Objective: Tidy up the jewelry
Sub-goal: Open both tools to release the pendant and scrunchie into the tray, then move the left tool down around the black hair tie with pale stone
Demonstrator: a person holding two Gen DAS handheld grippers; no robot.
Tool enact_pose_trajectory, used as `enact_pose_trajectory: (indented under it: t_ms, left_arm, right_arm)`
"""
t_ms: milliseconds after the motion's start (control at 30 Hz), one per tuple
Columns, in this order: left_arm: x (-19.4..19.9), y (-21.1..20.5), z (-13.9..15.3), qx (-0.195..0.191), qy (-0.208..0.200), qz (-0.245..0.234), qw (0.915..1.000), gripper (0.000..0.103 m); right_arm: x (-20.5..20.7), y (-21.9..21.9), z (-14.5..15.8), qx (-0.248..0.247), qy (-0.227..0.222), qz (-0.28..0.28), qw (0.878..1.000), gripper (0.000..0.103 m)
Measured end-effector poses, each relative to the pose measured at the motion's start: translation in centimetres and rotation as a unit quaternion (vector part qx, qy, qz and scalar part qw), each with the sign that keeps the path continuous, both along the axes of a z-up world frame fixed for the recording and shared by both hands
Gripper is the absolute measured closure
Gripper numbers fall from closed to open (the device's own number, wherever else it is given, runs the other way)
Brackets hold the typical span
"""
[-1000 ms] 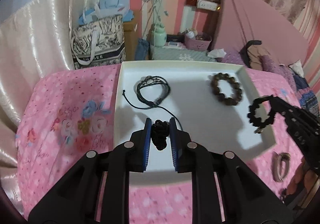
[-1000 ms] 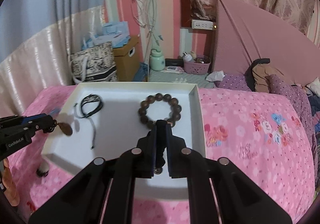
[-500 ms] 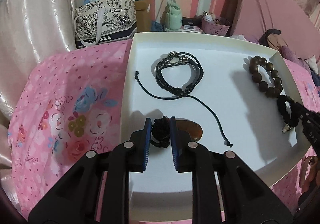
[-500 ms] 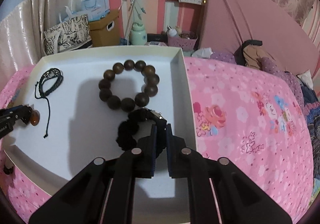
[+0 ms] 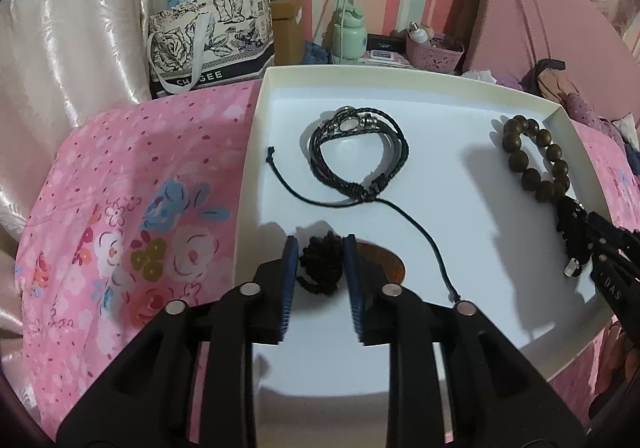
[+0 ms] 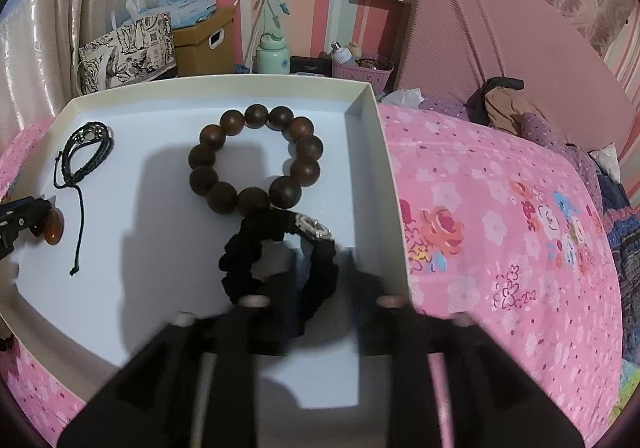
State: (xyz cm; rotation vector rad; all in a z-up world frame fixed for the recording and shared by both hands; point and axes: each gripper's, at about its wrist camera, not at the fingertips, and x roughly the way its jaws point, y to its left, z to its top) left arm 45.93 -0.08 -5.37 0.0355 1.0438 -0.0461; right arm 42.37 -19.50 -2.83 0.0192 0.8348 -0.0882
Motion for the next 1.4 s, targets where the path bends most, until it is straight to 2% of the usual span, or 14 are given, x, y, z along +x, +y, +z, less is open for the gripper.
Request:
enact_pose_trajectory:
  t_ms: [167,233,300,333,433,500,567,733,867,1000,1267,1400]
  left_arm:
    - [-2.1,-0.3,2.3,-0.004,-0.019,-0.007,0.9998,0.061]
    - [-3.1,-0.4,3.5,-0.007,-0.029,-0.010,0.9995,0.049]
    - [-4.5,-0.3,5.0,-0.010,-0.043,-0.013,0.9989,0.040]
    - [-5.4,-0.1,5.8,-0.013,-0.050,-0.015,0.9985,0.033]
    - [-7.8,0.7,7.6,-0.013,-0.068,-0.012,0.9976,0.018]
    - [-9.8,1.6,8.8,-0.012,-0.082,-0.014,0.9965,0.012]
    - [-11.1,2.4,9.5,-0.010,-0.091,-0.012,0.9957,0.004]
    - [-15.4,4.6,9.9,0.002,-0.101,-0.001,0.9949,0.003]
    - [-17.3,5.7,9.1,0.003,-0.097,0.006,0.9953,0.003]
    - [-18.8,6.0,8.4,0.010,-0.097,0.004,0.9952,0.003]
    - [-19.2,5.7,7.3,-0.009,-0.106,0.005,0.9943,0.003]
    - [-18.9,5.0,6.0,0.005,-0.104,0.000,0.9945,0.003]
  right_arm:
    - [-1.5,-0.1,1.9,0.013,-0.018,0.012,1.000,0.052]
    - [-2.8,-0.2,3.1,0.021,-0.030,0.016,0.999,0.049]
    - [-4.1,-0.3,4.2,0.019,-0.045,0.017,0.999,0.041]
    - [-4.9,-0.4,4.8,0.018,-0.052,0.019,0.998,0.039]
    - [-7.8,-0.4,6.5,0.016,-0.072,0.023,0.997,0.035]
    - [-9.6,-0.7,7.4,0.017,-0.086,0.022,0.996,0.020]
    - [-11.9,-1.0,8.0,0.014,-0.102,0.019,0.994,0.015]
    - [-15.4,-1.5,8.3,0.014,-0.111,0.015,0.994,0.015]
    - [-17.5,-1.7,8.0,0.024,-0.115,0.009,0.993,0.015]
    - [-19.0,-1.6,7.4,0.005,-0.119,0.005,0.993,0.015]
    - [-19.6,-2.2,5.7,-0.023,-0.125,-0.009,0.992,0.015]
    - [-18.7,-3.3,4.0,-0.021,-0.108,-0.021,0.994,0.015]
